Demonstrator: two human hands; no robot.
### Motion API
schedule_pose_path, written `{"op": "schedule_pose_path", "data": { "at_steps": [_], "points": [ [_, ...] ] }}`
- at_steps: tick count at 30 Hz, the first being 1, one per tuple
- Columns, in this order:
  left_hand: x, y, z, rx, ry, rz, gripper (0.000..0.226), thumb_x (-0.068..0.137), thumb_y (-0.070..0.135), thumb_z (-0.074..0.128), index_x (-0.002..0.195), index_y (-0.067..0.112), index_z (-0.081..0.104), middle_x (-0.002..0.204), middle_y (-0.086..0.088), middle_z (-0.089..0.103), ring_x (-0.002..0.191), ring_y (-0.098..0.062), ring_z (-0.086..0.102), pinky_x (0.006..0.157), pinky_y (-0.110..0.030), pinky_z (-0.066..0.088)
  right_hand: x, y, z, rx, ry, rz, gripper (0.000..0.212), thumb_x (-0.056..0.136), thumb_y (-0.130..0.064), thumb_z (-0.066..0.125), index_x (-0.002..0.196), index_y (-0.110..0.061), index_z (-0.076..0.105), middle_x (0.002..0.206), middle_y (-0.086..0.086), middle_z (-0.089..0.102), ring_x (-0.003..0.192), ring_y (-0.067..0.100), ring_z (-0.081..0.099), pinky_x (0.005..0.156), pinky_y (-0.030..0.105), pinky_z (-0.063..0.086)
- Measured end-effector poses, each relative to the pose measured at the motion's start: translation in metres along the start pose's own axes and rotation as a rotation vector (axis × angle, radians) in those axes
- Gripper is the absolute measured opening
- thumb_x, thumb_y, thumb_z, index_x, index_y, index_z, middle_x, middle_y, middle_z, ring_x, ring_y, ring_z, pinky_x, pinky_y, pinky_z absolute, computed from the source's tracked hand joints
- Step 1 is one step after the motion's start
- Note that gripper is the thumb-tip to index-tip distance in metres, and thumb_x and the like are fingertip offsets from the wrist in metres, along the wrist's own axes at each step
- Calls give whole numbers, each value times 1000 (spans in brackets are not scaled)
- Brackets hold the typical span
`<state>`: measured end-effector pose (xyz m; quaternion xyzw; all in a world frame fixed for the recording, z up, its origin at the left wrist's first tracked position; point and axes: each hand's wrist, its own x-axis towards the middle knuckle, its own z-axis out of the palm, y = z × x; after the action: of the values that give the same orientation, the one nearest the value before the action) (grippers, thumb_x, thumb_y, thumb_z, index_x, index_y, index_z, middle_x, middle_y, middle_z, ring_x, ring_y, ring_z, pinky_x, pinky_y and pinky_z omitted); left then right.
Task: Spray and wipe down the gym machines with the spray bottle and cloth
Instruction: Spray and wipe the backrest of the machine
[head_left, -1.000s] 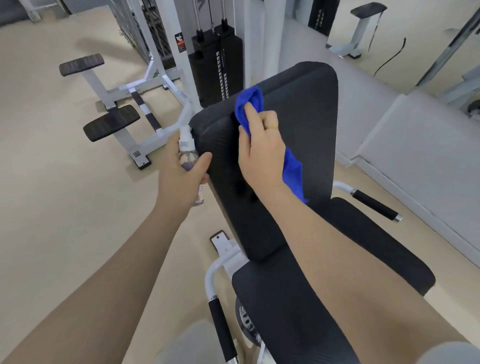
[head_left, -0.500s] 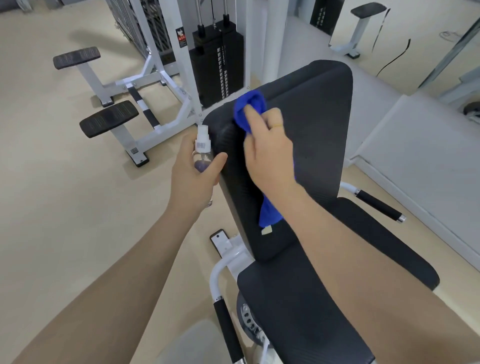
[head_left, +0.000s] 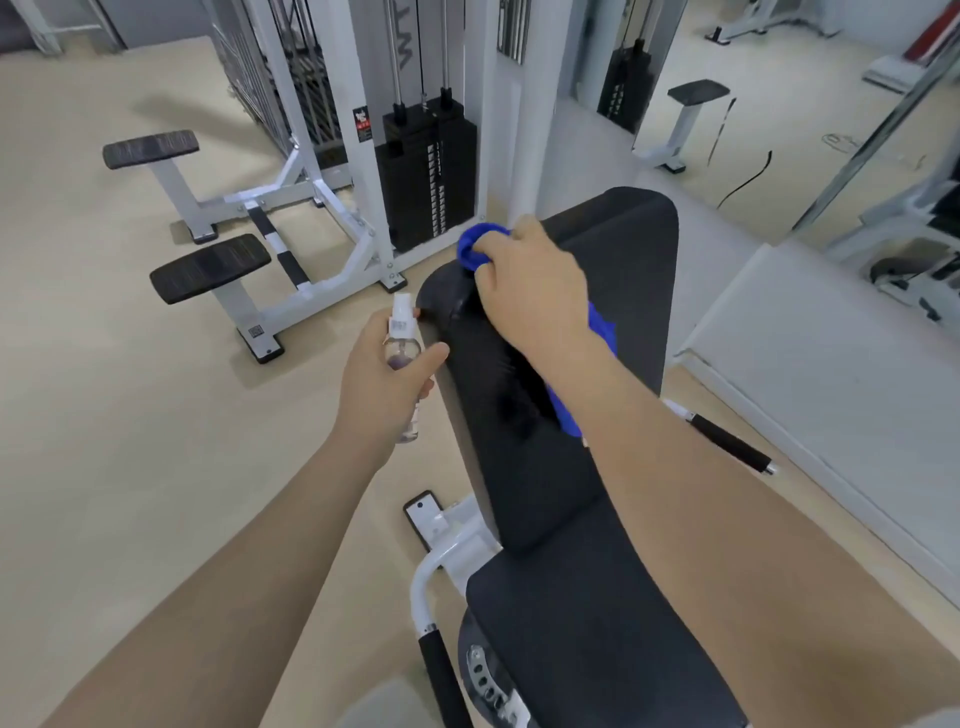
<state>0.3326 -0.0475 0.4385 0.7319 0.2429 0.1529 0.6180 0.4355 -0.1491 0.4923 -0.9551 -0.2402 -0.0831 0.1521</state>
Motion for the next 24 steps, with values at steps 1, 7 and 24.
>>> {"op": "schedule_pose_path", "data": {
  "at_steps": [1, 7, 24],
  "points": [
    [1, -1, 1, 36, 8, 35, 18, 84, 19, 66, 97, 26, 55, 74, -8, 52, 59, -17, 49, 54, -34, 46, -11, -16, 6, -13, -10, -70, 30, 95, -19, 36, 118, -15, 54, 122, 9, 44, 74, 27, 49, 63, 31, 35],
    [-2, 6, -1, 120, -83, 175, 34, 83, 25, 64, 115, 28, 54, 95, -3, 55, 75, -14, 50, 61, -35, 43, -14, 18, 8, 57, 134, 116, 36, 94, -17, 38, 128, -24, 50, 117, 9, 44, 77, 31, 50, 67, 34, 42],
    [3, 58, 39, 717, 135, 196, 23, 83, 17, 52, 67, 24, 36, 65, -2, 48, 63, -16, 47, 54, -23, 32, 71, 153, -5, 162, 129, 244, 50, 87, 1, 38, 124, -26, 57, 124, 12, 41, 108, 33, 49, 84, 34, 40]
  ]
}}
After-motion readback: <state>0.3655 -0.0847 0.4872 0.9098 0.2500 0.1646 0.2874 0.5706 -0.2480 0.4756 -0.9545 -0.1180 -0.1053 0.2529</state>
